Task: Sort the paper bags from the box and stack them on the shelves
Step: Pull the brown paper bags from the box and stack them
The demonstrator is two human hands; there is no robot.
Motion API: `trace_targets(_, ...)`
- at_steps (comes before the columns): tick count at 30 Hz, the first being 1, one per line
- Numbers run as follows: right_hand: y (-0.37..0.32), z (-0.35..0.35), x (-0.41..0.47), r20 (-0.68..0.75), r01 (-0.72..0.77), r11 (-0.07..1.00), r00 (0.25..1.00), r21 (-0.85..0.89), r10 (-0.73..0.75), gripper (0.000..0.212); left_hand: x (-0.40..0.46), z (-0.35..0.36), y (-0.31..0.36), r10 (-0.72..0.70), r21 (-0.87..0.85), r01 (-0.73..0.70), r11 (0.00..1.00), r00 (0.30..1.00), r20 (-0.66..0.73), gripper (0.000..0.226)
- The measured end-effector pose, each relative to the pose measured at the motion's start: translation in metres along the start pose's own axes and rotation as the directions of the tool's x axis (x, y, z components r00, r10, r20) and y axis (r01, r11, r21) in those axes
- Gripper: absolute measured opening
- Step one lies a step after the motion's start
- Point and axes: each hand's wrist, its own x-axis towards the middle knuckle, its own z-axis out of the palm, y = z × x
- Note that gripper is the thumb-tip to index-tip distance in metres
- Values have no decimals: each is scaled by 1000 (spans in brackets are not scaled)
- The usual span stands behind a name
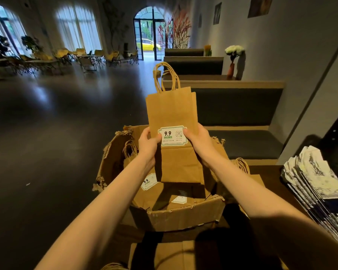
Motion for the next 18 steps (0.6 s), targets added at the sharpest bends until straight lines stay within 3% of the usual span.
trace_targets(4, 2, 3, 3, -41, 82, 994, 996, 68, -79, 33, 2, -5, 3, -188, -30, 198, 980, 962, 197, 33)
trace_targets(7, 2, 2, 10, -16, 60, 995, 998, 75, -59, 32, 8, -14, 0, -170, 34, 166, 985, 950, 263, 34)
trace_targets(13, 24, -1, 36, 141, -87, 984, 984, -157, 109, 35, 31, -33, -12, 21, 203, -34, 978, 997, 70, 32)
trace_targets(18, 65, -22, 53, 200, -236, 949, 940, -209, 277, 29, 49, -63, -27, 65, 322, -51, 945, 997, -30, 29)
